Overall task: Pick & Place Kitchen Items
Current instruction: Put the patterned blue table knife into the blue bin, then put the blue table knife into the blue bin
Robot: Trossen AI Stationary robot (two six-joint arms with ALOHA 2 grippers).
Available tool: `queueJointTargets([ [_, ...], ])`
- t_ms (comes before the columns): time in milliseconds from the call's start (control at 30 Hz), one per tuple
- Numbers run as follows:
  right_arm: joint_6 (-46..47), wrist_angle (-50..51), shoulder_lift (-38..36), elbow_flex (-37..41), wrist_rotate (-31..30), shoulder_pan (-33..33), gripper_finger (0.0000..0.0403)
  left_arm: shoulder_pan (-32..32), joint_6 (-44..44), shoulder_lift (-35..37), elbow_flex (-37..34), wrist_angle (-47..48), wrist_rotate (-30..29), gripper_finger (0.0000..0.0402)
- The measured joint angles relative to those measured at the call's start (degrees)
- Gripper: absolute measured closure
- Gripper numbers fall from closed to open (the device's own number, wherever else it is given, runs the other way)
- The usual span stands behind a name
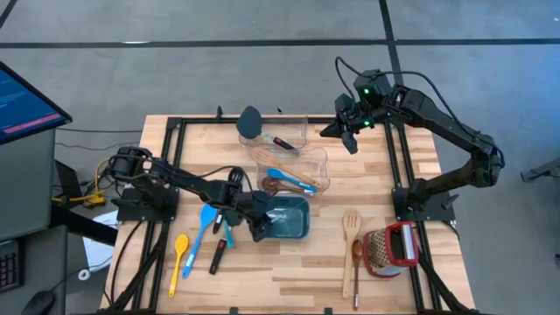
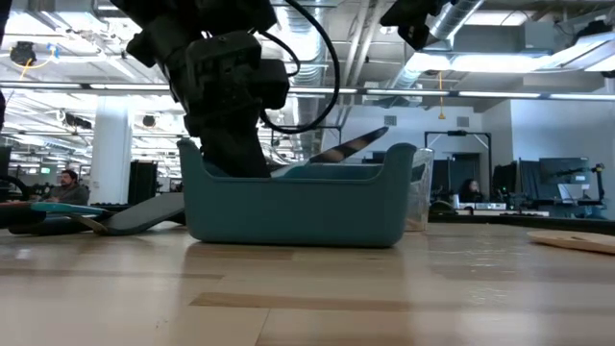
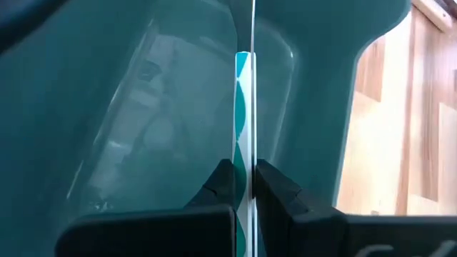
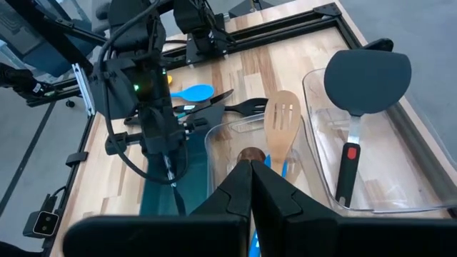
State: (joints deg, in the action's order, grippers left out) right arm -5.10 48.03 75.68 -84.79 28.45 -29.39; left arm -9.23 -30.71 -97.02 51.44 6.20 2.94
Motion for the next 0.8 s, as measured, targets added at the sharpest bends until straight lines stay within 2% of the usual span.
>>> queueJointTargets([
  [533,0.01,1.86,0.00,0.00,-0.01,0.00,0.0403,0.00,0.04,0.03,0.00,-0.16,-2.51,0.0319],
  [800,0.00,2.79,0.00,0.00,0.00,0.00,0.0403,1.04,-0.01,2.38,-0.02,-0.26,-2.47,0.0328],
])
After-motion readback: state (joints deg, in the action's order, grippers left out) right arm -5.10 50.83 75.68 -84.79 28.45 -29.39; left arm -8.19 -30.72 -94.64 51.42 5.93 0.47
